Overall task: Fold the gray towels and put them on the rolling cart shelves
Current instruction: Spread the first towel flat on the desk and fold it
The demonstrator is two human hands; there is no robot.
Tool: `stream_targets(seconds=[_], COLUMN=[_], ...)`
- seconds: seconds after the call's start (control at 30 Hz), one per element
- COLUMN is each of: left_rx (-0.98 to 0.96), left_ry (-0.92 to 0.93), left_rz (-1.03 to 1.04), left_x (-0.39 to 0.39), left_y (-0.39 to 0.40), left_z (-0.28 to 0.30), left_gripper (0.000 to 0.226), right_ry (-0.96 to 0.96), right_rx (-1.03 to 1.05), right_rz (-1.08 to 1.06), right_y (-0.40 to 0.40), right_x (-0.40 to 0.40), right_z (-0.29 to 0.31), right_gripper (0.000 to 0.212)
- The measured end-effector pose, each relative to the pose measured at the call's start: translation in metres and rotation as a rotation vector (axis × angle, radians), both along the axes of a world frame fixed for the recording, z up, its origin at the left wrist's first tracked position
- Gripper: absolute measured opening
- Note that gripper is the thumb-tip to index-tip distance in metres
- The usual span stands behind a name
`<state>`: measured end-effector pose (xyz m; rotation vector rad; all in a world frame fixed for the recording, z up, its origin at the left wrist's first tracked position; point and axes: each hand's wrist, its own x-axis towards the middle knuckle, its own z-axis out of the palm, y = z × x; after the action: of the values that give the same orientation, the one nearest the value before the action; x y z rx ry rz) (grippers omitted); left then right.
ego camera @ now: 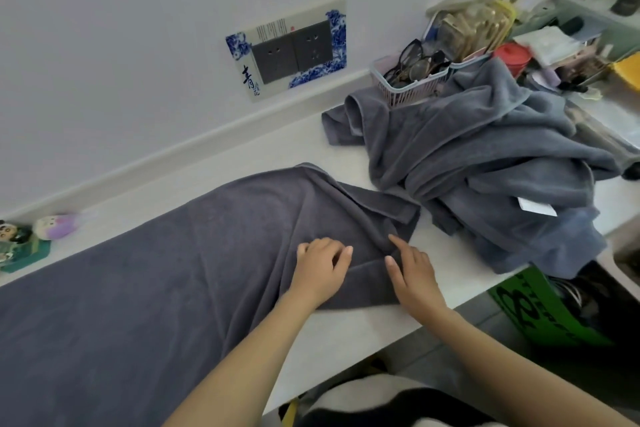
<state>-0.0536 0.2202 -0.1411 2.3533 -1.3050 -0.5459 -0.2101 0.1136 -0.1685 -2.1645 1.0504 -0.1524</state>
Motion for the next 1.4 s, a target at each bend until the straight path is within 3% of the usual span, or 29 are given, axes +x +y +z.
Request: stream_targets(seconds=[0.1,0.2,0.4,0.67,0.87,1.03,1.1,1.27,1.4], left_rx=[0.035,0.119,0.174,0.117,0.067,0.005,-0.059,-0.217,-0.118], left_ry=[0.309,0.461,0.371,0.370,0.499,0.607,0.731,1.037,0.920], left_rz=[-0.021,0.065,0.133,0.263,0.426,0.630,0.745,1.007,0.815], left_x=[-0.003,-0.010,-0.025,-0.019,-0.002,0.015,0.020,0.035,0.049], left_y=[0.000,0.000,-0.013,0.002,0.032,0.054,0.060,0.076,0.093], left_z=[-0.004,-0.006,-0.008,-0.021,-0.017,-0.003,0.002,0.023,0.024], left_gripper=[0.035,0.040,0.040,0.016,0.019,0.011,0.005,0.021,0.036], right_ry=[-0.064,-0.090,-0.112,-0.118,-0.018,0.063,0.072,0.006,0.056], right_rx=[0.002,-0.101,-0.052,0.077,0.162,0.152,0.131,0.073,0.038], right_rz=[-0.044,-0.182,-0.151,-0.164,-0.283,-0.209,-0.173,-0.095,-0.070], right_y=[-0.003,-0.016,-0.042,-0.043,-0.039,-0.025,-0.023,-0.022,-0.030], right_x=[0.005,0.012,0.028,0.041,0.061,0.081,0.083,0.090,0.108], right_z=[0.004,0.004,0.003,0.002,-0.001,0.001,0.001,0.006,0.019], right_gripper=[0.046,0.042,0.040,0.041,0.045,0.052,0.047,0.017,0.023])
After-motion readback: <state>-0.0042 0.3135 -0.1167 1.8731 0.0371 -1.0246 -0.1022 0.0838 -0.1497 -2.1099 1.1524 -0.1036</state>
